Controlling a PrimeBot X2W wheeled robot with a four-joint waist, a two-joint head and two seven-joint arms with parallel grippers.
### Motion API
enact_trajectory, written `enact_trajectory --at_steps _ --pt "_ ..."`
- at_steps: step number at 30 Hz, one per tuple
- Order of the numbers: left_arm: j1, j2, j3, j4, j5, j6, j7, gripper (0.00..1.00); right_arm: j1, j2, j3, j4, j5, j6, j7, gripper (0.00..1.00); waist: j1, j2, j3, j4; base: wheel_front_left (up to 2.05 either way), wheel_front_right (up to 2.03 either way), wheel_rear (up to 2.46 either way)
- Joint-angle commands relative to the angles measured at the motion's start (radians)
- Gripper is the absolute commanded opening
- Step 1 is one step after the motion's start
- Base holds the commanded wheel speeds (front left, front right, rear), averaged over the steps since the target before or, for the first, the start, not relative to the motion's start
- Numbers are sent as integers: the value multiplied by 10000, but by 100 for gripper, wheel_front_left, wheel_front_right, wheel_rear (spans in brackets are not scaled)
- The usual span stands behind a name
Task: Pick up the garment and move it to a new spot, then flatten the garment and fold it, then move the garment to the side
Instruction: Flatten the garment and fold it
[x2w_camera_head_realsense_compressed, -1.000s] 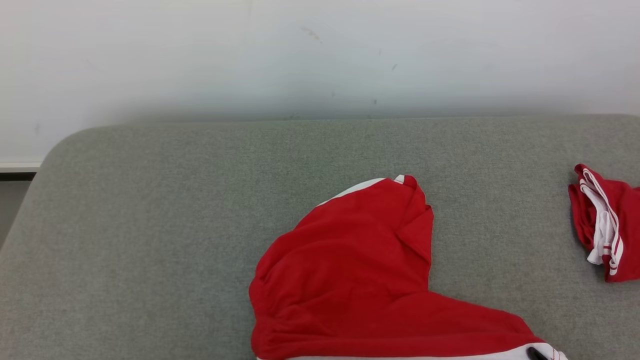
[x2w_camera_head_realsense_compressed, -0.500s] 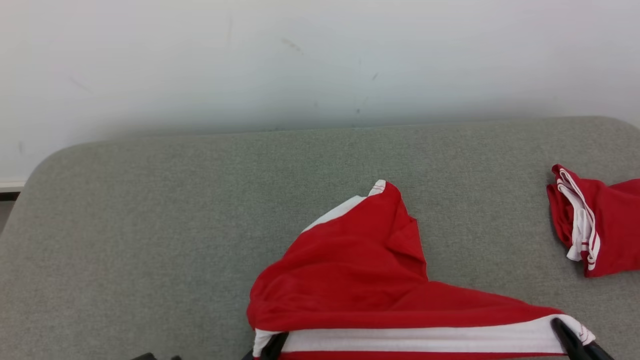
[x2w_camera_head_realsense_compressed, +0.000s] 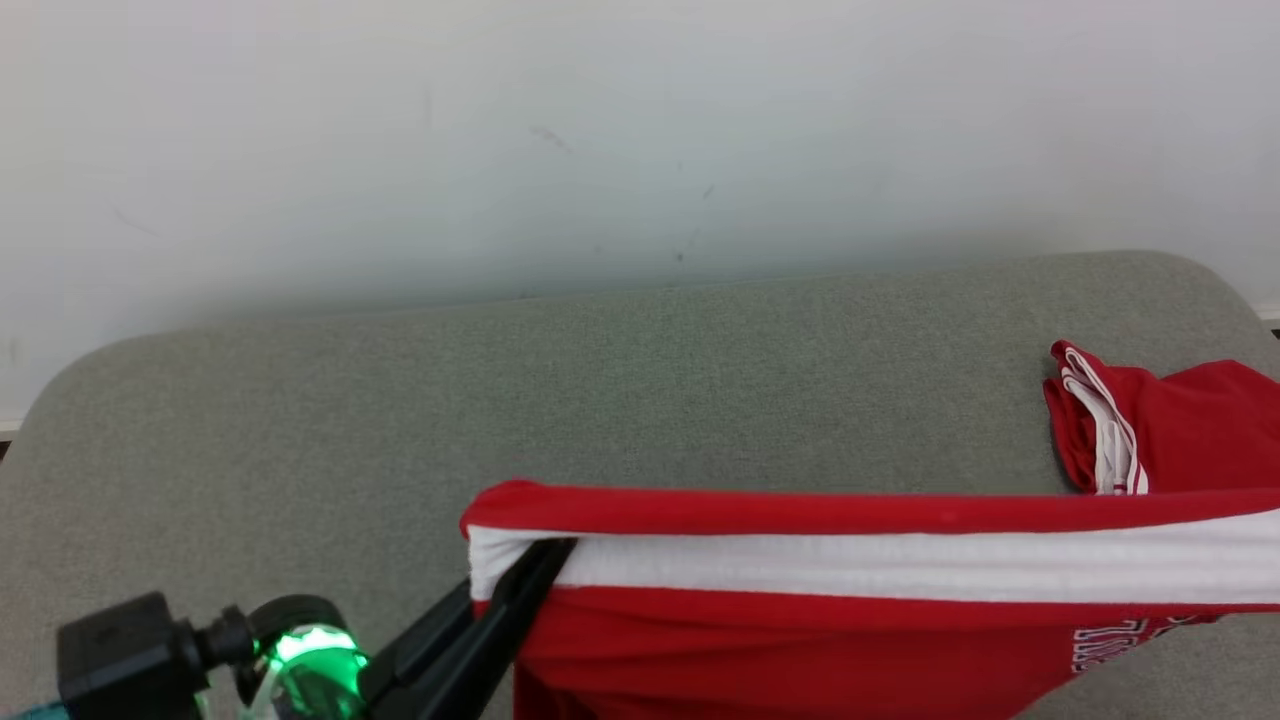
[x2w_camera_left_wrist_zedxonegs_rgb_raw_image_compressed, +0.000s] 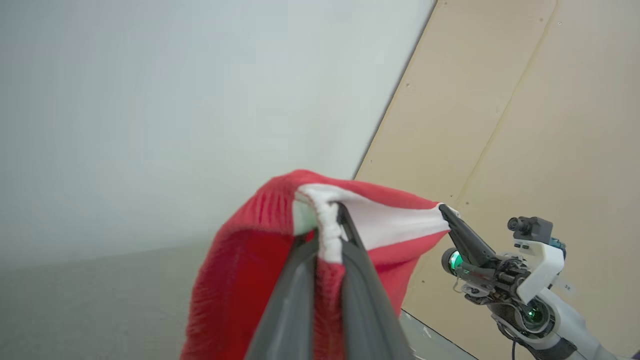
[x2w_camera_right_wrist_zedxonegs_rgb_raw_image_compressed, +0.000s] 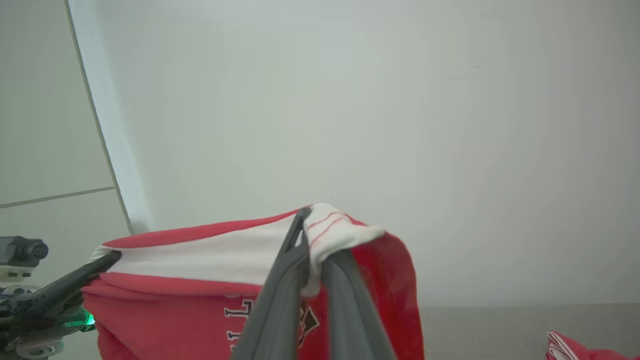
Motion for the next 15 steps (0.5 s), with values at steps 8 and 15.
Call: enact_trajectory --at_steps 8,15 --pt "-2416 197 95 379 -608 -228 1324 0 -1286 -449 -631 -181 672 -30 365 0 0 0 870 19 0 0 0" --pt "-5863 -256 8 2774 -1219 -501 2641 0 -4616 -701 -13 1493 990 -31 878 0 0 0 2660 257 0 0 0"
